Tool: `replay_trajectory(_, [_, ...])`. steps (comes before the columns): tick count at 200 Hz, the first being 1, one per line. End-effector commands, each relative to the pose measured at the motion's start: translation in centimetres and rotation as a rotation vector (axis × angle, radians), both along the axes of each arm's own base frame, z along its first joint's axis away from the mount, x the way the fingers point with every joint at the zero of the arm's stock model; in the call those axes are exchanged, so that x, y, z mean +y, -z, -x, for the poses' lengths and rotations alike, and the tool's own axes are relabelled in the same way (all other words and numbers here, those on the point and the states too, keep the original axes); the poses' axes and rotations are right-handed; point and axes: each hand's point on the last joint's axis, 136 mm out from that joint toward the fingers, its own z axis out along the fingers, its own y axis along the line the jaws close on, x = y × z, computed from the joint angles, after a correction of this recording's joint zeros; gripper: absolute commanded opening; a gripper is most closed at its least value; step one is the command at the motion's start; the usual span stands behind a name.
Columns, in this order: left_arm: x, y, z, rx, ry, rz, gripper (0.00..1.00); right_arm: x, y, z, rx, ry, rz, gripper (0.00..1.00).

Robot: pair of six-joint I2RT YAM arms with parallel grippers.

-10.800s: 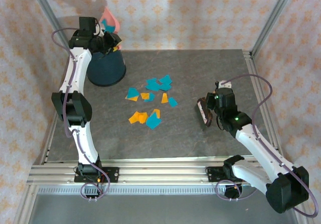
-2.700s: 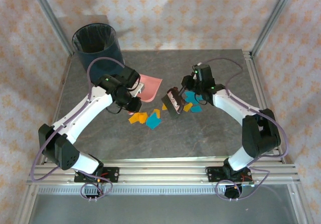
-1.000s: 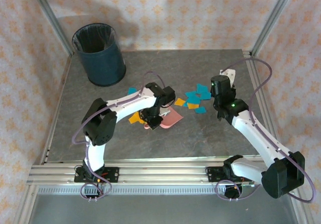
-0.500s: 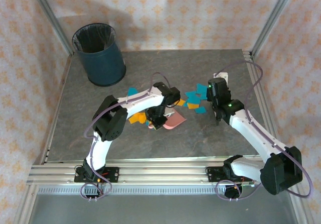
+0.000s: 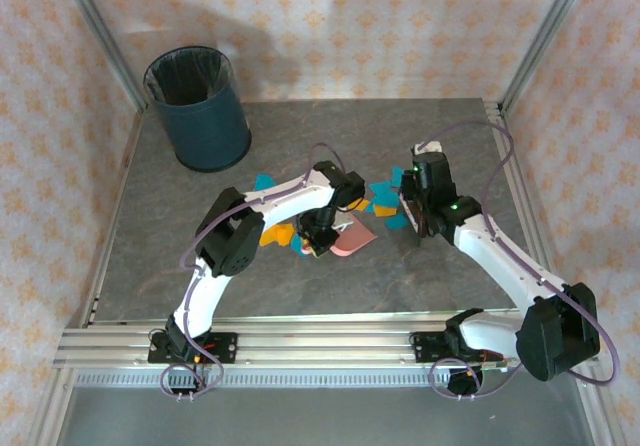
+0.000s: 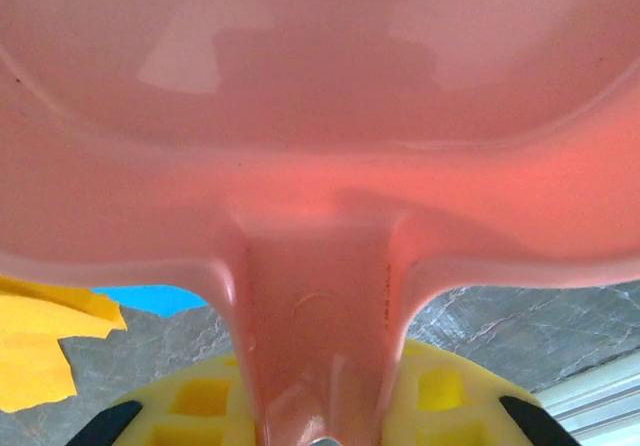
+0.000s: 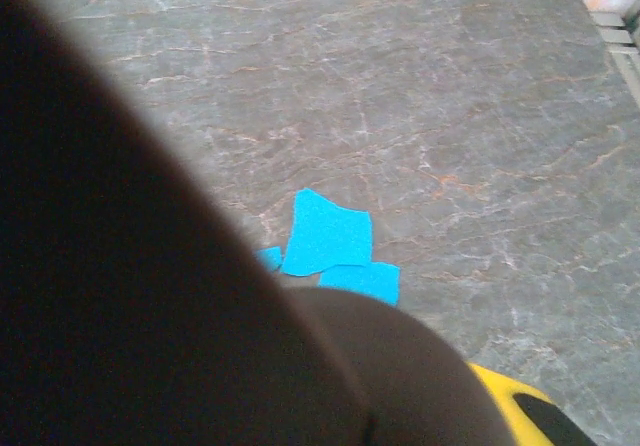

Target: Sweep away the paper scraps from the table

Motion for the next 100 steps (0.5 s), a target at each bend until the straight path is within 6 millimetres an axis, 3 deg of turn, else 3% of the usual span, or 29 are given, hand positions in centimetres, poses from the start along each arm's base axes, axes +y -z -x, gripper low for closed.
replay_trajectory(1, [0.1,-0.3,0.7,0.047,0.032,-0.017,0.0,2.1,1.2,0.5,0.062,-0.088,-0.044,0.0])
replay_trajectory(100, [-0.7,0.3,0.5,0.052,0.035,-0.012,0.0,5.4,1.1,0.9,0.106,-0.232,-0.145,0.0])
